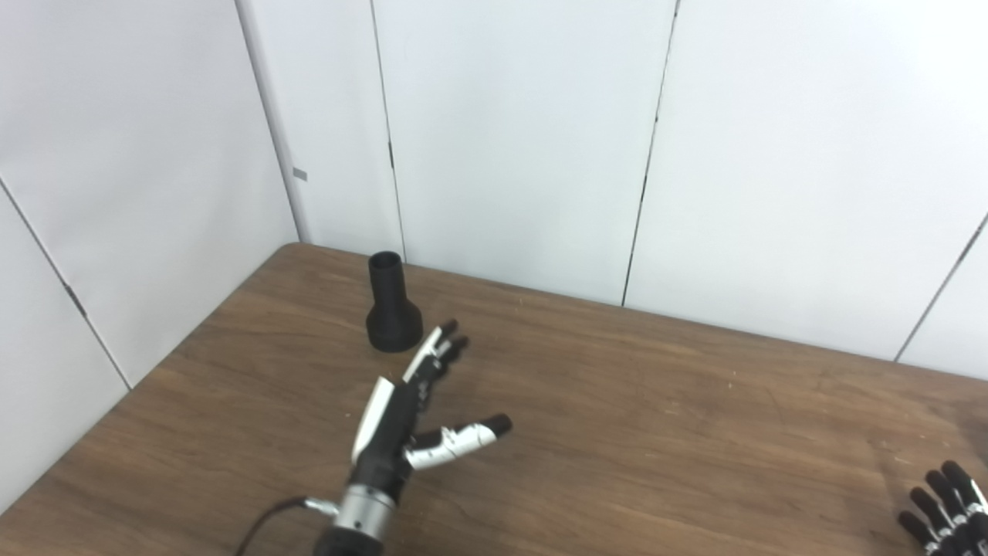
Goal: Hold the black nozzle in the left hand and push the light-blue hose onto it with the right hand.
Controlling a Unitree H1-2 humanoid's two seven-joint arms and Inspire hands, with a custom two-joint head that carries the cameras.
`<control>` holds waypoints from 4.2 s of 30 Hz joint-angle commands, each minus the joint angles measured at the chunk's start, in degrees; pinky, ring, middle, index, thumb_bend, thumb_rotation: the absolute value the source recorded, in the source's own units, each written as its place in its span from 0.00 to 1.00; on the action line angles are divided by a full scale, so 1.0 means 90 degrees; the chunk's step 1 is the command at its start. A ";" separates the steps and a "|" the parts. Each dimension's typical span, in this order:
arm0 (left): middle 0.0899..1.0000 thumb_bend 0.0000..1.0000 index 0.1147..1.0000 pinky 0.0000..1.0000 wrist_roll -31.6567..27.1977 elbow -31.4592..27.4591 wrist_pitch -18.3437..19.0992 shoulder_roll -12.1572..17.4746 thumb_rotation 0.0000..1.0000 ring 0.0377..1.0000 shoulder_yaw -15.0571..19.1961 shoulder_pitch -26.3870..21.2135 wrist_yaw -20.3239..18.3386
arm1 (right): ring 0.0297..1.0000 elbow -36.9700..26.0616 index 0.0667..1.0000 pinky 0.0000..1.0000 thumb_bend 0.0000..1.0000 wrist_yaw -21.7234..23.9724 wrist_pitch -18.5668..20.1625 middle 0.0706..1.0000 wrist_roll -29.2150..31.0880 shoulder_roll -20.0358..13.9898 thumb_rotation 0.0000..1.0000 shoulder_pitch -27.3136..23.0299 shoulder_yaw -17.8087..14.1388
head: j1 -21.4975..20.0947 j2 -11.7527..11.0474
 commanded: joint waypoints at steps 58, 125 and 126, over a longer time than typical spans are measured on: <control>0.94 1.00 0.91 1.00 0.0995 0.3551 0.1601 0.2347 0.43 0.99 -0.0101 -0.2879 -0.0016 | 0.93 -0.0062 1.00 0.79 0.66 -0.0278 0.0160 0.95 -0.0149 -0.0045 1.00 0.0221 0.0400 | -0.0131 0.0247; 0.42 0.48 0.43 0.44 0.1107 0.4188 0.0624 0.2042 0.00 0.41 -0.0964 -0.3113 0.0468 | 0.86 -0.0865 1.00 0.75 0.69 -0.0610 0.0829 0.84 -0.0275 -0.0172 1.00 0.0428 0.0217 | -0.0511 0.0661; 0.42 0.48 0.43 0.45 0.1105 0.4191 0.0589 0.2034 0.00 0.41 -0.0970 -0.3109 0.0473 | 0.86 -0.0865 1.00 0.75 0.69 -0.0602 0.0819 0.84 -0.0270 -0.0182 1.00 0.0424 0.0213 | -0.0520 0.0662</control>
